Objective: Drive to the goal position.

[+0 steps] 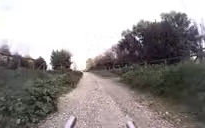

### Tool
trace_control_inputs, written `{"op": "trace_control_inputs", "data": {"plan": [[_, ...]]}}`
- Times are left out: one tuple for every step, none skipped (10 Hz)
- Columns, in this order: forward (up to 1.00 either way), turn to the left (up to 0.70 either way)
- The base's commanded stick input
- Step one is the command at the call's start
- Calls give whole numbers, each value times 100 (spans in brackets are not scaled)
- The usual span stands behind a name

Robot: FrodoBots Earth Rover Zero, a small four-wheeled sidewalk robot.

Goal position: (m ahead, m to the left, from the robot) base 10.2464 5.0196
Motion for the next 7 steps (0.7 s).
{"op": "trace_control_inputs", "data": {"plan": [[70,0],[70,0],[70,0],[70,0],[70,0],[70,0],[70,0]]}}
